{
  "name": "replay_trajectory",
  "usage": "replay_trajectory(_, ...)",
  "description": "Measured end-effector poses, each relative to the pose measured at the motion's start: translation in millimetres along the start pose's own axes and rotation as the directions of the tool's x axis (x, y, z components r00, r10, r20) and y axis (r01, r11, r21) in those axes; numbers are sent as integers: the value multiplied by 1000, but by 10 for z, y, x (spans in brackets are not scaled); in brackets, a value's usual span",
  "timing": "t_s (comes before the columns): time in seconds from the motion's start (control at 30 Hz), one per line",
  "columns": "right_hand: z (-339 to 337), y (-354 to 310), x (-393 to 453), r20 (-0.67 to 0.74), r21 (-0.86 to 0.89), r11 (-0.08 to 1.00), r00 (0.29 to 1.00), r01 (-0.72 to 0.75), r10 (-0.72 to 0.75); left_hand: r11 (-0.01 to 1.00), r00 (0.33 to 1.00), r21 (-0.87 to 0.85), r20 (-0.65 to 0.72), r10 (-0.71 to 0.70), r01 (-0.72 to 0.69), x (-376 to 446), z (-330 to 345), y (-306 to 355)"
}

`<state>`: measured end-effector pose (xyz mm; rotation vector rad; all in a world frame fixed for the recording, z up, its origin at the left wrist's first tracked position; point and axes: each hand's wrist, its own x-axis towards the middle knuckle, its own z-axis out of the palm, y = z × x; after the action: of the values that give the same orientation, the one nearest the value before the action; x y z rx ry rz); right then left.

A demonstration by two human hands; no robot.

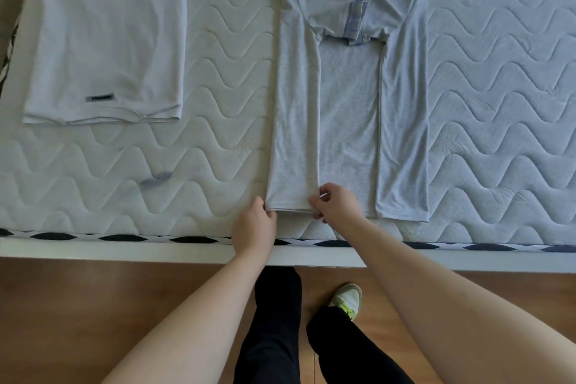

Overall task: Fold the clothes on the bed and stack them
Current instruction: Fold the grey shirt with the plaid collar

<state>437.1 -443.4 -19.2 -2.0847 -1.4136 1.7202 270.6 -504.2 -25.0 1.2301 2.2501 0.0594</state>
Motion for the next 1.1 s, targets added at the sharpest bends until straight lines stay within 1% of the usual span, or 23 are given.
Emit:
replay_trajectory(0.1, 25, 55, -31, -55, -40, 999, 998, -11, 9, 996, 998, 86, 55, -13, 8, 50, 0, -34)
replay_trajectory(0.17, -28, 123, -54, -78, -88, 996, 997, -6, -1, 996, 998, 93, 56, 7, -12, 81, -19, -27)
replay_trajectory(0.27, -203, 241, -109, -125, -148, 989, 992, -2, -17, 999, 998, 52, 70, 8, -12, 96, -41, -30)
replay_trajectory(0.33, -306, 326, -168, -159, -167, 986, 986, 18, -45, 999, 996, 3, 84, -37, 37, 98, -59, -36)
replay_trajectory(0.4, -347, 402, -254, -201, -145, 988, 977, 47, -76, 997, 995, -37, 82, -64, 68, 73, -72, -51)
replay_trajectory(0.47, -344, 467, -339, -263, -118, 991, 960, 67, -97, 996, 994, -64, 88, -59, 64, 12, -58, -59)
replay_trajectory(0.53, -345, 526, -405, -362, -97, 991, 924, 97, -126, 995, 999, -102, 44, -19, 23, -40, -20, -63)
replay_trajectory(0.6, -431, 573, -430, -511, -130, 982, 840, 134, -182, 987, 999, -162, -51, 5, -13, -24, 6, -29)
replay_trajectory(0.63, -508, 599, -415, -582, -143, 983, 793, 119, -181, 982, 997, -186, -74, 2, -15, 20, 12, 1)
replay_trajectory(0.67, -610, 638, -379, -637, -127, 990, 759, 65, -132, 980, 998, -199, -69, -3, -10, 77, 22, 39)
replay_trajectory(0.7, -728, 686, -336, -667, -75, 997, 744, -17, -38, 979, 999, -206, -31, -12, 5, 144, 37, 75)
replay_trajectory(0.73, -847, 736, -291, -660, 9, 995, 747, -101, 82, 975, 999, -221, 25, -33, 38, 208, 44, 114)
replay_trajectory(0.77, -949, 788, -250, -615, 115, 980, 763, -162, 198, 963, 994, -254, 87, -67, 88, 271, 49, 148)
replay_trajectory(0.8, -1023, 832, -223, -548, 226, 956, 786, -188, 285, 940, 983, -308, 151, -100, 143, 328, 58, 176)
replay_trajectory(0.83, -1072, 878, -206, -485, 315, 928, 808, -196, 336, 910, 971, -368, 207, -122, 193, 380, 72, 189)
replay_trajectory(0.87, -1104, 915, -201, -441, 369, 908, 822, -201, 361, 879, 960, -420, 249, -130, 228, 418, 82, 194)
replay_trajectory(0.93, -1145, 969, -210, -384, 413, 885, 840, -214, 383, 834, 943, -476, 301, -143, 279, 438, 92, 192)
replay_trajectory(1.03, -1191, 1044, -194, -333, 429, 873, 857, -233, 392, 799, 939, -521, 309, -151, 300, 382, 113, 156)
replay_trajectory(1.1, -1195, 1050, -202, -295, 505, 841, 877, -195, 380, 732, 934, -603, 334, -131, 318, 313, 116, 120)
